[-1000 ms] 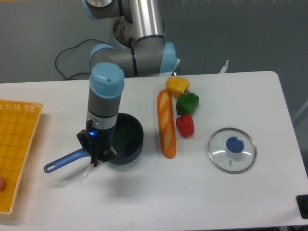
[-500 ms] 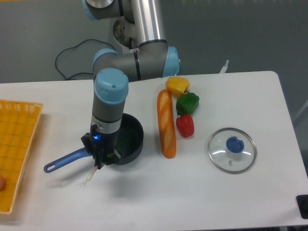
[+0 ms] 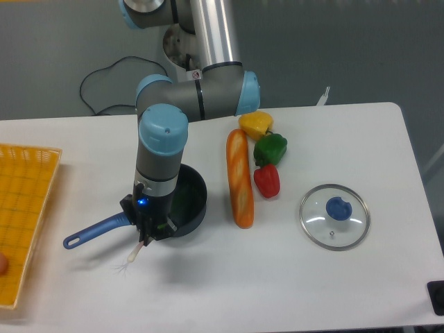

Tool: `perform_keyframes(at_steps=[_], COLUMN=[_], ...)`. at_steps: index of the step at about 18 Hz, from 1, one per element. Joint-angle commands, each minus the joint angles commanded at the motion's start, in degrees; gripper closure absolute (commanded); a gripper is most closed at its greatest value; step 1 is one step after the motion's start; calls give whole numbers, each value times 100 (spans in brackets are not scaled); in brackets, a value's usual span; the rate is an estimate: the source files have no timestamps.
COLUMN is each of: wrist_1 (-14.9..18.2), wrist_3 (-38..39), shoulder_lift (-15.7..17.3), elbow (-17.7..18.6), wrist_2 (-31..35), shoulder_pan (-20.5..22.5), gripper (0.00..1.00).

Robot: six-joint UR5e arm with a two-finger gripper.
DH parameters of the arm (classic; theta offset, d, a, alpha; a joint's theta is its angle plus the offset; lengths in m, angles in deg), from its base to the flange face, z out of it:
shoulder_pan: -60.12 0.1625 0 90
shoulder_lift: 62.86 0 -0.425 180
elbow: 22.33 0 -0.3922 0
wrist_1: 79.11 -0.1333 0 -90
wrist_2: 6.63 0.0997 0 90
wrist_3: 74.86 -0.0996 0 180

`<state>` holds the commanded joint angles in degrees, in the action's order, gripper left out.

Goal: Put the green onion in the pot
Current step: 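Open the gripper and move it up over the saucepan center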

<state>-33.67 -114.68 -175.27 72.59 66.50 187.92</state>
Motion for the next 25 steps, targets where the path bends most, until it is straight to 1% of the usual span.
perform_keyframes(at_steps=[2,10,11,12,13,14,15,19,22,23,25], wrist_1=[0,9,9,9,9,17,26,35,62,62,79], wrist_3=[0,0,0,-9,-52,-148,-158,-158,-184,-185,-211], shoulder_lift=[-17,-70,-70,-70,-70,-53,-27,61,123,123,132], elbow=[-62,-88,-88,-88,-97,-97,-97,-97,-97,-97,-88], wrist_2=[0,0,0,0,17,44,87,675,1561,1730,1828], shoulder_pan=[-26,-44,-44,-35,-26,0,17,62,114,149,324], gripper=[73,72,69,55,34,0,0,0,0,0,0])
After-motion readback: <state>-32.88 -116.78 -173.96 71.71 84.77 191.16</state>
